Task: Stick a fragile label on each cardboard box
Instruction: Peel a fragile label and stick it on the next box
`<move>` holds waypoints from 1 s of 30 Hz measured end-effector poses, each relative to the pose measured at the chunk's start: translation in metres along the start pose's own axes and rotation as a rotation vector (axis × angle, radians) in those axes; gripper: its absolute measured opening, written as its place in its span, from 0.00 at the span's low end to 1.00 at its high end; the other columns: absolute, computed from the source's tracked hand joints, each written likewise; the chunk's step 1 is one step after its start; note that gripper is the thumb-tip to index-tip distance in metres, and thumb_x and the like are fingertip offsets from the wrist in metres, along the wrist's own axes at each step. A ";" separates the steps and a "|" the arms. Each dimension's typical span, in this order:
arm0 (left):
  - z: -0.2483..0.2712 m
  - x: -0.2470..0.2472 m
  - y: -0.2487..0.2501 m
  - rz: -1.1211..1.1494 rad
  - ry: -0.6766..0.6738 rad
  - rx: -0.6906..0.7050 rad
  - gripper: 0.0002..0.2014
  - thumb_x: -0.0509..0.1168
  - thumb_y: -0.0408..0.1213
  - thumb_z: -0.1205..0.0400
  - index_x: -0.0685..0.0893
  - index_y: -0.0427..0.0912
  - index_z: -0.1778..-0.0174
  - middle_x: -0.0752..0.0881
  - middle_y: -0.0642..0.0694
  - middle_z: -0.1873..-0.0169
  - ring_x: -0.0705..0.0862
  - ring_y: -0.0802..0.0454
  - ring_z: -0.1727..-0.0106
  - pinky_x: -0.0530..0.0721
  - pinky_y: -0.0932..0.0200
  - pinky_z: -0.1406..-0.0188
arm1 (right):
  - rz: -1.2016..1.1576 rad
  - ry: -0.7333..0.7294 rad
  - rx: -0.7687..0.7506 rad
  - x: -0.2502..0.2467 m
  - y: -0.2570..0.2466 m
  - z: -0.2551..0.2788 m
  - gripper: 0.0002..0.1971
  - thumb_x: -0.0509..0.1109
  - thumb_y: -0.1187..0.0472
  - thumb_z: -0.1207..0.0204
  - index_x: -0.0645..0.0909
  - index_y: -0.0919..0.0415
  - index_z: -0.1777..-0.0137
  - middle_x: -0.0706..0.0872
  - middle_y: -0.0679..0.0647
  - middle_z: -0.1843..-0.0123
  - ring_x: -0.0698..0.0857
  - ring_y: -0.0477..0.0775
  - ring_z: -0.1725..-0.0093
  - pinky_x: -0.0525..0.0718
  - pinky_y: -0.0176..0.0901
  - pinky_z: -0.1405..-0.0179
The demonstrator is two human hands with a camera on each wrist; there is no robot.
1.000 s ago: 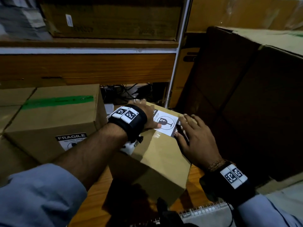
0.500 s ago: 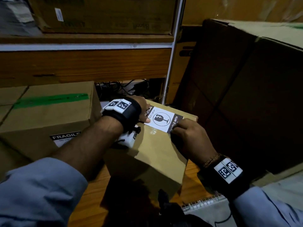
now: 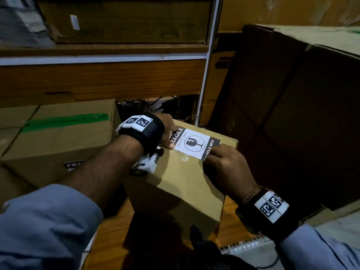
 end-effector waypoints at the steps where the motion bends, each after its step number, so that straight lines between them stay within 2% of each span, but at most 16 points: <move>1: 0.001 -0.001 -0.002 0.005 -0.014 0.000 0.40 0.72 0.55 0.17 0.63 0.53 0.10 0.71 0.42 0.16 0.73 0.41 0.19 0.73 0.53 0.27 | -0.024 -0.004 -0.020 -0.001 -0.001 -0.002 0.04 0.74 0.62 0.20 0.90 0.61 0.49 0.88 0.57 0.50 0.84 0.62 0.50 0.82 0.56 0.52; 3: 0.000 -0.003 -0.005 0.017 -0.039 -0.002 0.40 0.73 0.53 0.17 0.62 0.55 0.11 0.69 0.43 0.15 0.72 0.42 0.18 0.73 0.54 0.28 | -0.061 -0.041 -0.062 -0.003 -0.003 -0.007 0.10 0.74 0.61 0.16 0.88 0.61 0.38 0.88 0.58 0.41 0.84 0.60 0.42 0.85 0.56 0.46; 4: 0.000 -0.003 -0.006 0.023 -0.038 0.002 0.40 0.73 0.54 0.17 0.63 0.56 0.11 0.69 0.43 0.15 0.72 0.41 0.18 0.73 0.54 0.29 | -0.074 -0.064 -0.072 -0.004 -0.004 -0.009 0.12 0.73 0.60 0.15 0.88 0.60 0.35 0.88 0.57 0.38 0.84 0.59 0.40 0.85 0.54 0.44; 6: -0.002 -0.002 -0.005 0.050 -0.028 0.014 0.36 0.67 0.58 0.14 0.64 0.54 0.11 0.72 0.42 0.16 0.74 0.41 0.20 0.73 0.55 0.34 | -0.097 -0.081 -0.067 -0.004 -0.004 -0.012 0.09 0.73 0.60 0.16 0.91 0.60 0.40 0.89 0.55 0.41 0.86 0.59 0.42 0.88 0.54 0.48; 8: -0.002 0.001 -0.003 0.063 -0.027 0.021 0.35 0.60 0.62 0.12 0.64 0.51 0.11 0.73 0.40 0.17 0.74 0.40 0.20 0.73 0.53 0.33 | -0.077 -0.051 -0.037 -0.003 -0.003 -0.010 0.06 0.75 0.61 0.19 0.92 0.61 0.50 0.90 0.56 0.50 0.86 0.60 0.50 0.87 0.53 0.55; 10: -0.003 0.004 -0.001 0.054 -0.008 0.031 0.38 0.62 0.62 0.13 0.60 0.49 0.10 0.72 0.39 0.17 0.73 0.39 0.19 0.72 0.52 0.29 | -0.023 -0.023 0.003 -0.001 -0.002 -0.005 0.04 0.76 0.62 0.23 0.91 0.62 0.56 0.88 0.56 0.55 0.84 0.61 0.55 0.85 0.54 0.61; 13: -0.001 0.006 -0.001 0.031 0.013 0.039 0.39 0.64 0.59 0.13 0.57 0.52 0.09 0.69 0.40 0.15 0.70 0.39 0.17 0.71 0.52 0.26 | -0.007 0.010 0.047 0.000 -0.002 0.001 0.02 0.78 0.65 0.25 0.89 0.62 0.55 0.87 0.57 0.56 0.83 0.63 0.56 0.84 0.54 0.63; 15: 0.001 0.006 -0.003 0.012 0.003 0.038 0.36 0.65 0.55 0.12 0.59 0.54 0.09 0.68 0.41 0.14 0.70 0.39 0.17 0.71 0.53 0.27 | -0.057 0.017 0.041 0.000 -0.001 0.000 0.04 0.75 0.63 0.20 0.89 0.62 0.49 0.88 0.58 0.51 0.84 0.62 0.52 0.85 0.55 0.58; 18: -0.001 0.005 -0.008 -0.026 -0.034 0.047 0.34 0.66 0.49 0.11 0.60 0.57 0.10 0.68 0.40 0.15 0.71 0.40 0.18 0.72 0.54 0.29 | -0.133 -0.072 0.005 0.002 0.009 -0.004 0.15 0.63 0.56 0.12 0.86 0.59 0.33 0.87 0.56 0.35 0.83 0.58 0.36 0.85 0.52 0.39; 19: -0.002 0.006 -0.009 -0.037 -0.047 0.046 0.34 0.66 0.48 0.11 0.59 0.58 0.10 0.69 0.40 0.15 0.71 0.40 0.18 0.72 0.54 0.30 | -0.146 -0.097 0.010 0.002 0.012 -0.004 0.16 0.62 0.56 0.13 0.87 0.57 0.32 0.87 0.54 0.31 0.83 0.58 0.32 0.84 0.52 0.36; 21: -0.003 0.005 -0.011 -0.041 -0.041 0.047 0.31 0.61 0.50 0.09 0.59 0.58 0.10 0.69 0.39 0.15 0.71 0.40 0.18 0.72 0.53 0.29 | -0.146 -0.077 0.065 0.002 0.015 -0.002 0.12 0.68 0.59 0.18 0.90 0.58 0.39 0.89 0.54 0.35 0.86 0.59 0.35 0.87 0.54 0.39; 23: -0.003 0.006 -0.010 -0.005 -0.020 0.046 0.28 0.54 0.54 0.07 0.58 0.56 0.10 0.68 0.39 0.14 0.69 0.39 0.17 0.71 0.52 0.26 | -0.078 -0.032 0.163 0.000 0.015 0.002 0.06 0.73 0.62 0.24 0.89 0.61 0.51 0.91 0.55 0.45 0.88 0.61 0.45 0.89 0.56 0.50; 26: 0.001 0.010 -0.006 0.072 0.054 0.060 0.32 0.55 0.58 0.08 0.52 0.59 0.09 0.65 0.44 0.12 0.68 0.40 0.15 0.70 0.53 0.26 | -0.012 -0.033 0.271 -0.005 0.010 0.003 0.05 0.70 0.59 0.27 0.84 0.60 0.58 0.87 0.56 0.56 0.84 0.62 0.54 0.84 0.53 0.58; 28: 0.004 0.012 -0.001 0.064 0.060 0.091 0.34 0.55 0.61 0.10 0.50 0.63 0.09 0.67 0.45 0.13 0.68 0.39 0.15 0.70 0.51 0.26 | -0.011 -0.022 0.280 -0.007 0.011 -0.001 0.07 0.69 0.56 0.25 0.83 0.59 0.55 0.86 0.56 0.54 0.83 0.61 0.54 0.81 0.52 0.56; 30: 0.004 0.015 0.003 0.018 0.020 0.103 0.33 0.52 0.63 0.10 0.50 0.63 0.09 0.70 0.45 0.14 0.69 0.38 0.16 0.71 0.49 0.27 | -0.039 -0.062 0.264 -0.006 0.012 -0.005 0.13 0.70 0.54 0.20 0.84 0.61 0.42 0.86 0.57 0.43 0.83 0.60 0.45 0.82 0.52 0.45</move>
Point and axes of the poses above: each hand's wrist, its own z-axis away from the middle knuckle, its own x-axis out of the palm, y = z × x, the point moved 3 cm from there along -z, towards the middle knuckle
